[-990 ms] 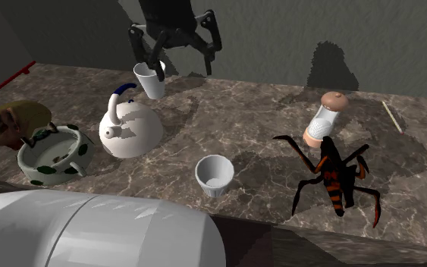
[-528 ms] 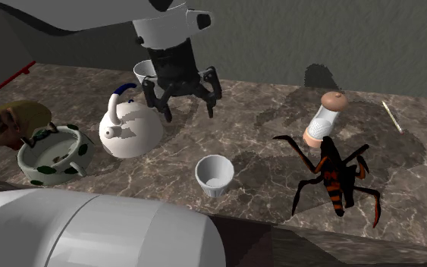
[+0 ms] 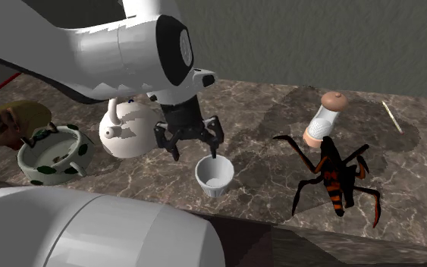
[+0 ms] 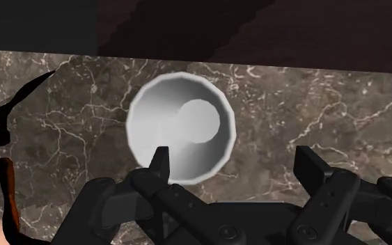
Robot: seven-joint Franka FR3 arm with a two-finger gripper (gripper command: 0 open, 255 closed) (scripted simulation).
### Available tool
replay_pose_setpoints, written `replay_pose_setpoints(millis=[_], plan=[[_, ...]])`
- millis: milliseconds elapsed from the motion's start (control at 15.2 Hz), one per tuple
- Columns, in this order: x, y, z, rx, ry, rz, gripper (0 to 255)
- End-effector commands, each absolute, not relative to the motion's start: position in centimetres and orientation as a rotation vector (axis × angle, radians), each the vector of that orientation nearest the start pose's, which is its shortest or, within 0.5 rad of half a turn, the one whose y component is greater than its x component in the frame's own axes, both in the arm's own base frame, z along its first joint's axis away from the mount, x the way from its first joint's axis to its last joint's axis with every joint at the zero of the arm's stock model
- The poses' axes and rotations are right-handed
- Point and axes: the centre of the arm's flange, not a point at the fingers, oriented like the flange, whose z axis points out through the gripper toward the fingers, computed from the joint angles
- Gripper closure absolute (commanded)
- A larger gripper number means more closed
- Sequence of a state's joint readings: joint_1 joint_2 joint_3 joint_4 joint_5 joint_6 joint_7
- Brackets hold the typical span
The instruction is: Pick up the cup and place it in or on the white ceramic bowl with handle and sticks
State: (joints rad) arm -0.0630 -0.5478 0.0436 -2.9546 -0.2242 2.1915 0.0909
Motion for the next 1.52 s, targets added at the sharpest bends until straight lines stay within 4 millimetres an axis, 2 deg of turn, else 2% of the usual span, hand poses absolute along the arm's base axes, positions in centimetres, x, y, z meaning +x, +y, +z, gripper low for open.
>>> replay_pose_setpoints(millis=[0,528,990,1056,1452], plan=[[28.4,-1.7,27.4,-3.321,-0.037,0.38,0],[27.5,-2.5,23.6,-3.321,-0.037,0.38,0],[27.5,-2.5,23.6,-3.321,-0.037,0.38,0],[27.5,-2.5,23.6,-3.321,-0.037,0.38,255],[27.5,-2.5,23.6,-3.32,-0.037,0.38,255]])
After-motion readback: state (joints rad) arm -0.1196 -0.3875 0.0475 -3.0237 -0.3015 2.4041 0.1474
